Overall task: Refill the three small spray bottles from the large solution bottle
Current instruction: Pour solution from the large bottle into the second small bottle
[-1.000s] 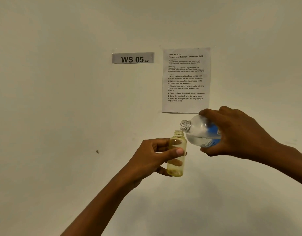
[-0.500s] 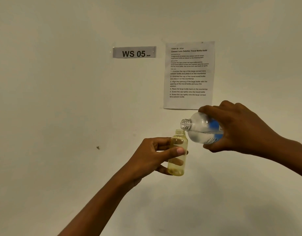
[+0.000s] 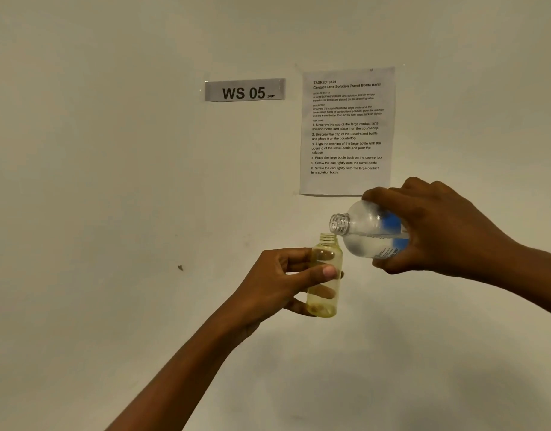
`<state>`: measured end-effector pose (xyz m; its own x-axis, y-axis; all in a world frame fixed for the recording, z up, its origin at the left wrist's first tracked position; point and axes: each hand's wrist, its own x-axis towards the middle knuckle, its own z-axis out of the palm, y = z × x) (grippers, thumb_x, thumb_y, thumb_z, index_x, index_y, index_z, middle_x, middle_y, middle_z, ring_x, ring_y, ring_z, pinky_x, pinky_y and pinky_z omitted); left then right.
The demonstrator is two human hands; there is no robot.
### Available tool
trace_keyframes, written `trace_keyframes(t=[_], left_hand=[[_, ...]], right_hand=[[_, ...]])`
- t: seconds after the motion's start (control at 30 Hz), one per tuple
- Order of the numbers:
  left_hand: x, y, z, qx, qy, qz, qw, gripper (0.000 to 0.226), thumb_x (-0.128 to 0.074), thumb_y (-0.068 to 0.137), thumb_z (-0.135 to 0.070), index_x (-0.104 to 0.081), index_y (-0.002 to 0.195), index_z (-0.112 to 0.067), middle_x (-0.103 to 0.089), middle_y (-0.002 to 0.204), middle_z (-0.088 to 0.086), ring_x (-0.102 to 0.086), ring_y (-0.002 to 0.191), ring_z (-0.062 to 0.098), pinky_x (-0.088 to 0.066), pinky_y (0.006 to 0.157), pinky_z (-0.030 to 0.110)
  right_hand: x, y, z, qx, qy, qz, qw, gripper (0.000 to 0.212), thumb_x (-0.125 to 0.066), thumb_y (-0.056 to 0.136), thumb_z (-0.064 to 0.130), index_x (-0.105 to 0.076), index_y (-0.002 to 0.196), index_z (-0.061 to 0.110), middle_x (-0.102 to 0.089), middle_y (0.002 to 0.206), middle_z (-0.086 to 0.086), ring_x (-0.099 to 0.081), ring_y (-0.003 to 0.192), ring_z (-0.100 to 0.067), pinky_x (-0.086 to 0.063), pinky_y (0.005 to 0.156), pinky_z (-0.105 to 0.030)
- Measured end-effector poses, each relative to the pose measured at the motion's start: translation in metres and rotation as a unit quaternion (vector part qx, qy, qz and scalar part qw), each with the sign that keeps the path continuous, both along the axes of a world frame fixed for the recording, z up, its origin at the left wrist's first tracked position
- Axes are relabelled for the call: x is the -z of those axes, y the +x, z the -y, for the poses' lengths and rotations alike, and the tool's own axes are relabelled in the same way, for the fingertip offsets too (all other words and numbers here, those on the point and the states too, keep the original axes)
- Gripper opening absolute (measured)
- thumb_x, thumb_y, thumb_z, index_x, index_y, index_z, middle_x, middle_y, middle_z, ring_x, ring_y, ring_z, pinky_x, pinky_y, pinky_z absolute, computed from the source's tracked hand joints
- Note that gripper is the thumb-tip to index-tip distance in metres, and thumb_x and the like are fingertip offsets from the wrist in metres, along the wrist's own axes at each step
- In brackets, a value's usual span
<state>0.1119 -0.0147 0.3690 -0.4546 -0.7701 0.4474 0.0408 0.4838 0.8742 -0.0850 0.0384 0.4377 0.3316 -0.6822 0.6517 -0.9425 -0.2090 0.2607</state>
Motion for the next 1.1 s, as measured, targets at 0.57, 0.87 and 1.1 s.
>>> trace_keyframes(t=[0.57, 0.87, 1.1], left_hand=[[0.0054, -0.0027, 0.004, -0.007, 0.005, 0.011, 1.0, 0.025, -0.065, 0.083, -0.019, -0.066, 0.108, -0.019, -0.075, 0.096, 0.0, -0.073, 0.083, 0.016, -0.057, 0.059, 0.025], [0.0073, -0.0034, 0.0058, -0.005, 0.006, 0.008, 1.0, 0.022, -0.065, 0.083, -0.019, -0.066, 0.105, -0.021, -0.075, 0.096, 0.0, -0.073, 0.083, 0.016, -0.057, 0.059, 0.024], [0.0072, -0.0043, 0.0063, -0.003, 0.006, 0.005, 1.0, 0.024, -0.065, 0.084, -0.018, -0.066, 0.108, -0.018, -0.075, 0.097, 0.001, -0.073, 0.084, 0.017, -0.058, 0.06, 0.026]], right_hand=[[-0.0035, -0.0004, 0.0007, 0.024, 0.037, -0.023, 0.999, 0.076, -0.072, 0.065, 0.047, -0.035, 0.129, 0.032, -0.048, 0.103, 0.011, -0.028, 0.082, -0.007, -0.027, 0.073, -0.023], [-0.0056, -0.001, 0.0029, 0.022, 0.041, -0.036, 0.998, 0.074, -0.072, 0.065, 0.047, -0.035, 0.128, 0.033, -0.051, 0.109, 0.01, -0.03, 0.085, -0.007, -0.033, 0.076, -0.025], [-0.0068, -0.0025, 0.0045, 0.026, 0.046, -0.039, 0.998, 0.075, -0.072, 0.066, 0.048, -0.034, 0.128, 0.033, -0.052, 0.113, 0.008, -0.031, 0.087, -0.007, -0.036, 0.08, -0.026]])
